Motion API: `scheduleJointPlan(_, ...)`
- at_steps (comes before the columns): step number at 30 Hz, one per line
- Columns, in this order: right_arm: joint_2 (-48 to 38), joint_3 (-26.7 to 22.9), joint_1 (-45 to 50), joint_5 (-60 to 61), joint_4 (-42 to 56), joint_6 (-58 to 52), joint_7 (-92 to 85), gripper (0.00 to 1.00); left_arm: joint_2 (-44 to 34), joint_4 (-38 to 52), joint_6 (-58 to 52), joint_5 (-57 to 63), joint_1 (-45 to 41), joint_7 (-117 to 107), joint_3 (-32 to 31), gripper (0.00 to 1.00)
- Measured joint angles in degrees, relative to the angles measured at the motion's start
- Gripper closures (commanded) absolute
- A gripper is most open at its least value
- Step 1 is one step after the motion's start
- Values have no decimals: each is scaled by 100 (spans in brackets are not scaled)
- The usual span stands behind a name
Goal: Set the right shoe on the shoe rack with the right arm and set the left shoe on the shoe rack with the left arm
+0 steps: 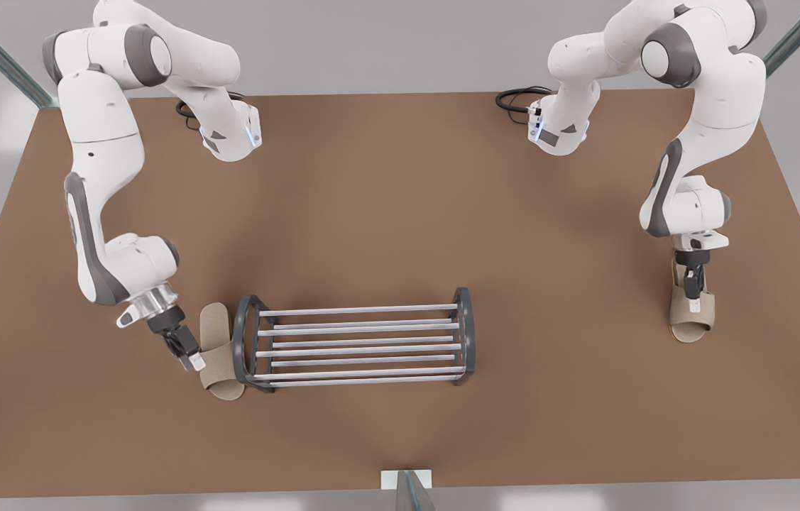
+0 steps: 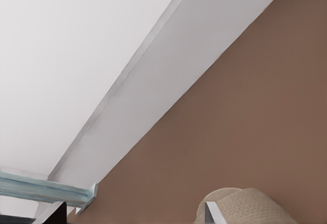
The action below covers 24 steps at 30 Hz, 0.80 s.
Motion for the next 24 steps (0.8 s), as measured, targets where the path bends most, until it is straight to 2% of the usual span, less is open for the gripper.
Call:
scheduleJointPlan(4, 201, 7, -62, 244, 57, -392, -644, 0, 25, 27, 54, -177, -3, -1, -55, 30)
scheduleJointPlan(6, 308, 65, -117, 311, 51, -595, -918, 0, 27, 28, 68, -250, -2, -13, -85, 39)
scheduleJointPlan(15, 197, 256, -256, 674, -188, -970, -1867, 0, 63, 343, 82, -436, -3, -168, -129, 39)
scheduleJointPlan(17, 82, 259, -284, 682, -205, -958, -2022, 0, 82, 385, 71, -534, -2, -207, -130, 67)
scheduleJointPlan(18, -8, 261, -289, 686, -274, -944, -2093, 0, 67, 454, 71, -634, -1, -223, -151, 73)
scheduleJointPlan(19, -133, 262, -292, 692, -408, -932, -2158, 0, 57, 576, 80, -715, -3, -234, -161, 77)
scheduleJointPlan(24, -860, 242, -312, 1140, -1578, -1087, -2154, 0, -221, 822, 292, -904, -3, -278, -172, 77)
